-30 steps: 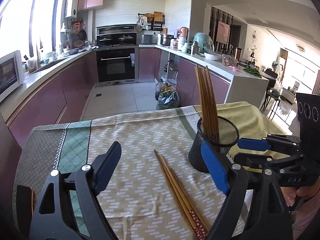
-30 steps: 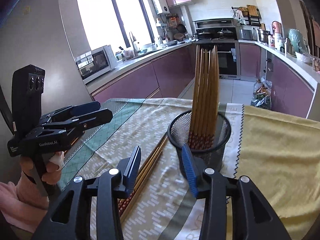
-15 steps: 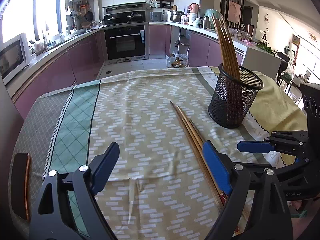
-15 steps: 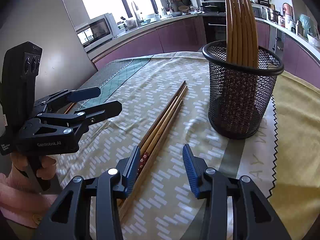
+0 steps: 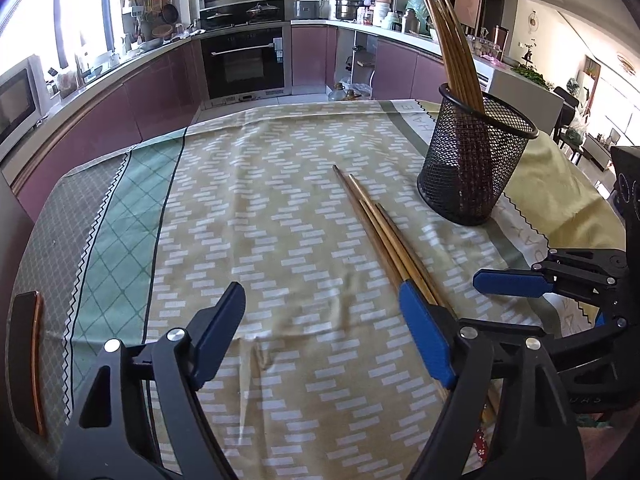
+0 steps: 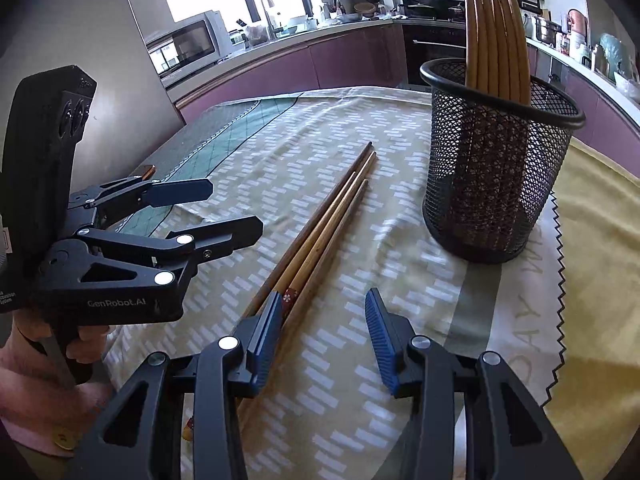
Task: Organize utensils
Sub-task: 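Move both open tools back over the chopsticks lying on the cloth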
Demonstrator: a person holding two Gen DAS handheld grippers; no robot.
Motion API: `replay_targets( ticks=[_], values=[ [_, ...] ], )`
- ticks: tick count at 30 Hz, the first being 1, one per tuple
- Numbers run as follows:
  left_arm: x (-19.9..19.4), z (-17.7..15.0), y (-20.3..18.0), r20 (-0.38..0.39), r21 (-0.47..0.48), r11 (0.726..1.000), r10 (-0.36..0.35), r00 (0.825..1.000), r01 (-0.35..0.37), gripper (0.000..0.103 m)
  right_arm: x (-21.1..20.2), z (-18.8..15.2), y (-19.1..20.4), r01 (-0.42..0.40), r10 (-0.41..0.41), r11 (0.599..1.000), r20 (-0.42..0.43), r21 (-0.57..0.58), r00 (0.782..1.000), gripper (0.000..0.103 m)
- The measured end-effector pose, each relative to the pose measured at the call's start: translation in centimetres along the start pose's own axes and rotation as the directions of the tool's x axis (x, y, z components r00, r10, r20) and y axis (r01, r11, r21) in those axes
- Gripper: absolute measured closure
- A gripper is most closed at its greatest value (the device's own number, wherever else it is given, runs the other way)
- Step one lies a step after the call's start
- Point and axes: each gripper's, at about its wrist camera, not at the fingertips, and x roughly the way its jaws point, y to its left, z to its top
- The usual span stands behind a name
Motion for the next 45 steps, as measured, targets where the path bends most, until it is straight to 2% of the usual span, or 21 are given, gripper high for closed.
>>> replay_targets(
  ticks=[20, 23, 35, 40, 45],
  values=[
    [1.3, 0.2, -1.0, -0.019, 0.027, 1.0, -0.014, 1.0, 0.014, 0.025, -0.2, 0.2, -0.6, 0.021, -0.021, 1.0, -0.002, 0.014, 1.0, 0.065],
    [1.8, 0.3, -1.1, -0.028, 0.033, 0.999, -0.014, 1.0, 0.015, 0.025, -0.3, 0.1, -1.0, 0.037, -0.037, 0.999, -0.006, 0.024, 0.999, 0.071],
    [4.4, 1.5, -1.7, -0.06, 0.057, 0.998, -0.033, 0.998, 0.037, 0.026, -0.4, 0.1, -0.7, -0.013, 0.013, 1.0, 0.008, 0.028, 1.0, 0.071],
    [4.7, 1.5, -1.2, -0.079, 0.029, 0.998, -0.057, 0.995, 0.059, 0.032, -0.4, 0.2, -0.8, -0.009, 0.008, 0.999, 0.007, 0.033, 1.0, 0.071],
    [4.3, 1.4, -1.1, -0.082, 0.025, 0.998, -0.059, 0.995, 0.061, 0.047, -0.4, 0.3, -0.5, -0.008, 0.008, 1.0, 0.005, 0.022, 1.0, 0.071]
  ],
)
